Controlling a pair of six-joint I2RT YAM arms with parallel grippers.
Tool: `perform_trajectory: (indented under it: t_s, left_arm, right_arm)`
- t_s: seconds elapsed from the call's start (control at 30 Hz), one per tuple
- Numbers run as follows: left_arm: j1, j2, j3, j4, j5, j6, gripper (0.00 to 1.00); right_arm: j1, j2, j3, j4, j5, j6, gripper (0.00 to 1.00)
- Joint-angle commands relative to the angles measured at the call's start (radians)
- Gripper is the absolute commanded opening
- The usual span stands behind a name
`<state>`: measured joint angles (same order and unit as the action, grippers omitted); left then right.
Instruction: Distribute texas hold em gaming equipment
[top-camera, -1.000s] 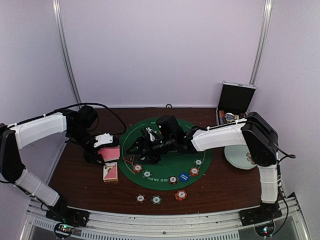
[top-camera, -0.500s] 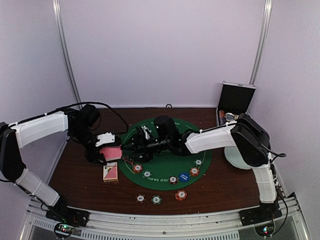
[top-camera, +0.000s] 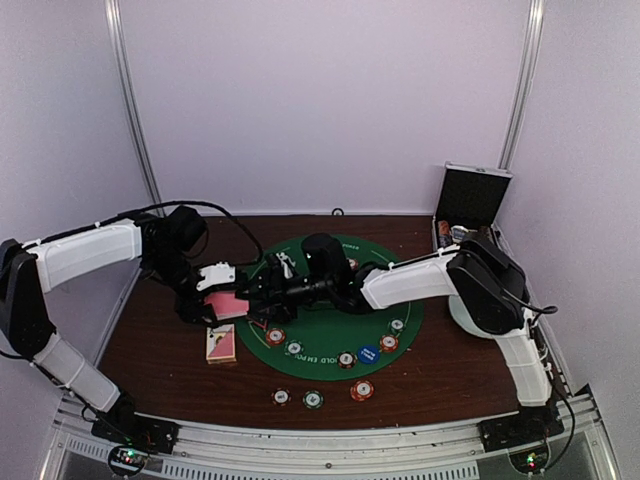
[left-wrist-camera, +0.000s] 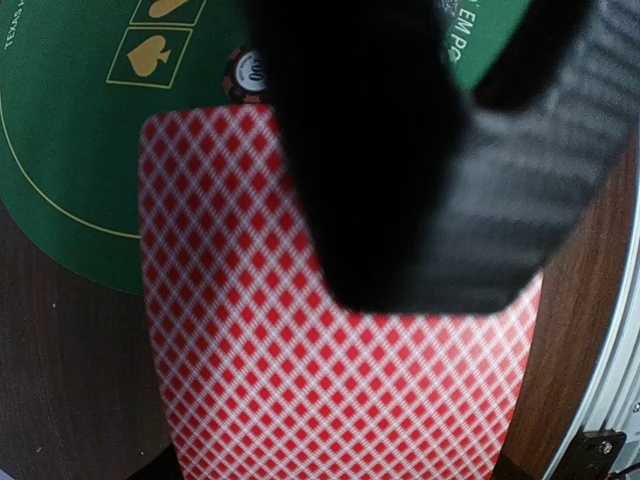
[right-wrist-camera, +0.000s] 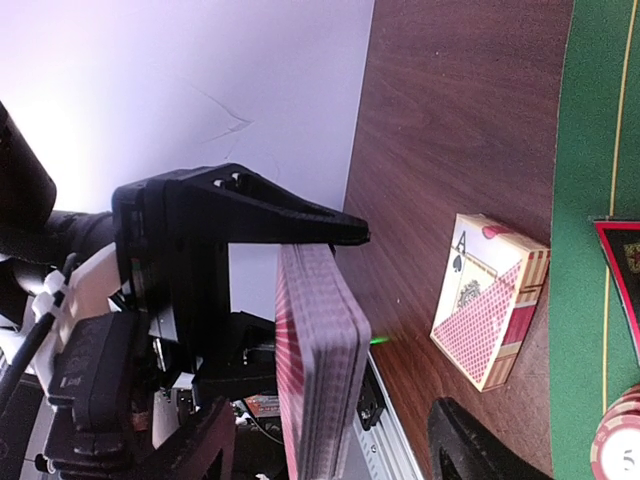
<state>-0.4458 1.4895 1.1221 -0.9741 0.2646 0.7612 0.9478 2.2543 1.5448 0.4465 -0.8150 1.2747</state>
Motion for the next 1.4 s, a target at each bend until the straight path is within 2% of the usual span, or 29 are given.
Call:
perform_trajectory:
  t_s: [0.0, 0.27, 0.6, 0.63, 0.67, 0.7, 0.73, 0.77, 1.1, 1.37]
  left_arm:
    - [-0.010, 0.009, 0.044, 0.002, 0.020, -0.020, 0.00]
    - [-0.016, 0.014, 0.059, 0.002, 0.022, -0.025, 0.00]
    - [-0.027, 0.040, 0.088, 0.003, 0.024, -0.042, 0.01]
    - [-0.027, 0.040, 0.093, 0.005, 0.023, -0.046, 0.09]
    - [-0.027, 0.042, 0.097, 0.007, 0.024, -0.051, 0.24]
    - [-0.027, 0.041, 0.102, 0.006, 0.024, -0.054, 0.48]
    - [-0.027, 0.039, 0.105, 0.006, 0.027, -0.060, 0.78]
    - [-0.027, 0.035, 0.106, 0.008, 0.031, -0.064, 0.95]
    - [-0.027, 0.003, 0.084, 0.049, 0.181, -0.081, 0.98]
    - [-0.027, -0.002, 0.041, 0.105, 0.197, -0.067, 0.98]
  right_arm:
    - [0.009, 0.037, 0.049, 0.038, -0.018, 0.024, 0.68]
    - [0.011, 0.070, 0.083, 0.061, -0.021, 0.053, 0.51]
    - [0.014, 0.085, 0.081, 0.121, -0.022, 0.104, 0.17]
    - [0.013, 0.083, 0.077, 0.120, -0.023, 0.105, 0.12]
    - [0.013, 0.080, 0.075, 0.119, -0.024, 0.107, 0.08]
    - [0.012, 0.079, 0.073, 0.119, -0.024, 0.110, 0.04]
    - [0.010, 0.078, 0.070, 0.122, -0.025, 0.114, 0.01]
    - [0.010, 0.075, 0.068, 0.124, -0.026, 0.121, 0.00]
    - [0.008, 0.057, 0.087, 0.168, -0.032, 0.189, 0.00]
    - [0.008, 0.042, 0.088, 0.178, -0.033, 0.218, 0.00]
